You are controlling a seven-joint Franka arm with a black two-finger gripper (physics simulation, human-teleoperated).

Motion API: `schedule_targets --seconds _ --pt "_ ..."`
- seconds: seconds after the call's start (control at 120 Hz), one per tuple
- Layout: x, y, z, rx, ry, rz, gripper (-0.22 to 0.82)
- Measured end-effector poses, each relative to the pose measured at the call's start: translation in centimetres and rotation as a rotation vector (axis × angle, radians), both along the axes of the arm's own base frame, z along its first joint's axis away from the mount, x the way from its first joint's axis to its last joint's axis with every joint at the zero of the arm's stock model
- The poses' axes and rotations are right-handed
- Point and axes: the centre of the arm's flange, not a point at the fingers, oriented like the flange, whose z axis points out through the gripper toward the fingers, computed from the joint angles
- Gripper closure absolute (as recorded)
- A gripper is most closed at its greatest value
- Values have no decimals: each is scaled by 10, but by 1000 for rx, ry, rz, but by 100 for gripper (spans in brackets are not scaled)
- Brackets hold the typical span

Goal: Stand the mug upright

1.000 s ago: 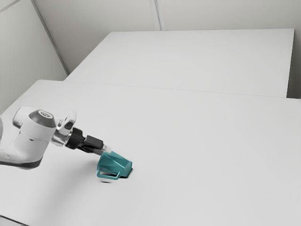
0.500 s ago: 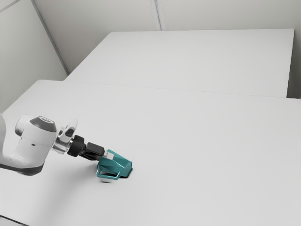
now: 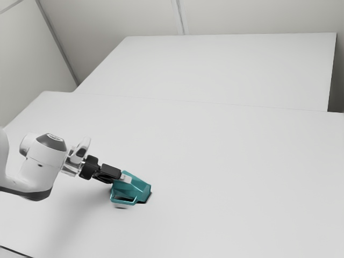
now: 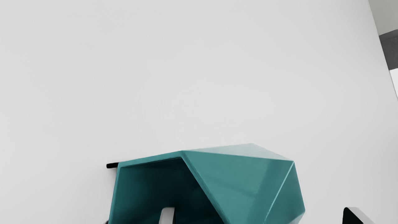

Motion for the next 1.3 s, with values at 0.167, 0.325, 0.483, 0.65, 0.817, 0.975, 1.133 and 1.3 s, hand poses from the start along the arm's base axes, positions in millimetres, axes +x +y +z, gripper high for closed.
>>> schedule_targets --seconds 0.167,0.325,0.483,0.65,0.817,0.975,1.133,1.3 --pt "0 0 0 1 -5 0 15" --pt "0 0 0 2 -10 -1 31" --pt "1 0 0 2 -12 -3 43" --pt "1 -2 4 4 -22 -10 52" --pt "2 -7 10 12 -37 -24 61" --pt "5 -13 19 25 -58 -44 68" --pt "8 -20 32 39 -86 -66 75" --pt "14 -25 44 54 -112 -85 77"
